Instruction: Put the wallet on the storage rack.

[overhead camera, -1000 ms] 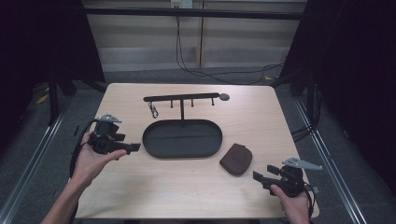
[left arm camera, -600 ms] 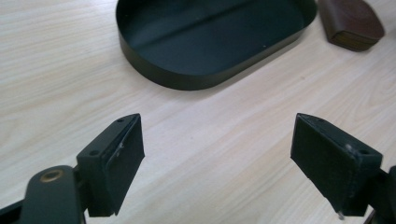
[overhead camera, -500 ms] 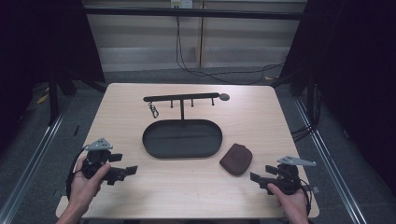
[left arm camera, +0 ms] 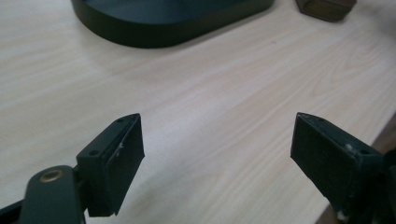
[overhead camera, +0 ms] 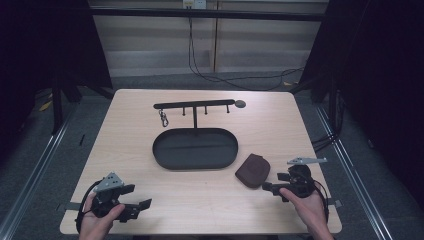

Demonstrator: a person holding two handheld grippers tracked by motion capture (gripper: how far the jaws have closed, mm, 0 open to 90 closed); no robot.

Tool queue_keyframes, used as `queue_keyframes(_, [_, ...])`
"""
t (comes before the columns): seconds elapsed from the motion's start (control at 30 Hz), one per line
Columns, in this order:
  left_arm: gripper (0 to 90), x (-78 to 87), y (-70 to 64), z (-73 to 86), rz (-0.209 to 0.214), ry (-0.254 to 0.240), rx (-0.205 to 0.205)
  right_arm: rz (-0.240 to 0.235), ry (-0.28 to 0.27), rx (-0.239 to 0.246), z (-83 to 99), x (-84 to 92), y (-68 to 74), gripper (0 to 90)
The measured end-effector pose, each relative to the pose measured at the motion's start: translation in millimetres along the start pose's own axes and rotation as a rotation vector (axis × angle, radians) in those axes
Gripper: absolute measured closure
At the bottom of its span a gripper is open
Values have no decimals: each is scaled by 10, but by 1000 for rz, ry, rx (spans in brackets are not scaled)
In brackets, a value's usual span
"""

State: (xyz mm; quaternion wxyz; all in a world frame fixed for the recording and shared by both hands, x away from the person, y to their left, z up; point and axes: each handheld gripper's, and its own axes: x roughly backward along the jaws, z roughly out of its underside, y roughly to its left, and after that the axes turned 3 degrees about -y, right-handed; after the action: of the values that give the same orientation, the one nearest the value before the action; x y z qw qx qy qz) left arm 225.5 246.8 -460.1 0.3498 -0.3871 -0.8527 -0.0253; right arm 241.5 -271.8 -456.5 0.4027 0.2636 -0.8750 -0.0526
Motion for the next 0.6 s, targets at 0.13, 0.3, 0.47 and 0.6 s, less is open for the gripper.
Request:
queue_keyframes(0.13, [172,-36,1,11,1,12,-18,1,11,-6,-83,-6,-5,221])
queue_keyframes(0.3, [174,-74,-11,2,27,37,-44,10,87,11,-285,-49,10,218])
queue_keyframes(0.47, [174,-84,8,-8,33,32,-49,30,150,23,-408,-159,-1,191])
queue_keyframes(0.6, [172,-101,35,-21,25,26,-44,50,206,36,-528,-240,-1,187])
